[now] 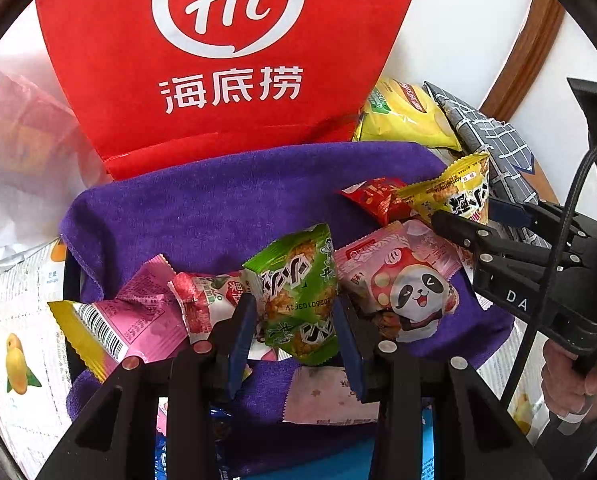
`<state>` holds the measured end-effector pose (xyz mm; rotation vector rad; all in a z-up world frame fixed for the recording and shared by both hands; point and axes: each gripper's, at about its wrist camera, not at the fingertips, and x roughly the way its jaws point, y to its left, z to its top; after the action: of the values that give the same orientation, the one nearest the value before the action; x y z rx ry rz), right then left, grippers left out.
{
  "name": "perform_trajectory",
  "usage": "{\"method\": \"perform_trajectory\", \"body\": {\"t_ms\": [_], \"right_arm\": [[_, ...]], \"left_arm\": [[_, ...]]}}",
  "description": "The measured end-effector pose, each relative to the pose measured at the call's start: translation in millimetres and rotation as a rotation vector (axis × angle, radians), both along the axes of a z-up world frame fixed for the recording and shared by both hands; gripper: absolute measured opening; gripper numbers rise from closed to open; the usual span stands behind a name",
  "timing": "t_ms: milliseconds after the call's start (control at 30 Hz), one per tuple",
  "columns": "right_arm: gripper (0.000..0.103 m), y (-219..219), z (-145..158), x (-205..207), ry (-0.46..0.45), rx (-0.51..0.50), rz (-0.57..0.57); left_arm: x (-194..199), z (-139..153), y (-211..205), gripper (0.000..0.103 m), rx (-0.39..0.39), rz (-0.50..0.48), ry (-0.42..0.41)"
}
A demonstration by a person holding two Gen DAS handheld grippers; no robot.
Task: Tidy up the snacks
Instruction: 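Lower the yellow bag onto the towel and open the right tool while the left tool releases the green bag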
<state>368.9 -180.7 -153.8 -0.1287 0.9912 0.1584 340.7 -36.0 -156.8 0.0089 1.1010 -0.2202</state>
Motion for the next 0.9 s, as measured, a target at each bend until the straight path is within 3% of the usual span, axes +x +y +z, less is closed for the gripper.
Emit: {"method": "perform_trajectory", "body": {"t_ms": [333, 900], "right_arm": [[0.048, 5.6, -1.5, -1.0, -0.001, -0.04, 0.011], [0.053, 12.2, -12.1, -0.7, 0.017, -0.073, 0.033]], "left_arm": [[0.1, 5.1, 10.3, 0.038, -0.007, 0.023, 0.003], [1.3, 5.3, 18.2, 0.054, 0.016, 0.06, 0.026]]}}
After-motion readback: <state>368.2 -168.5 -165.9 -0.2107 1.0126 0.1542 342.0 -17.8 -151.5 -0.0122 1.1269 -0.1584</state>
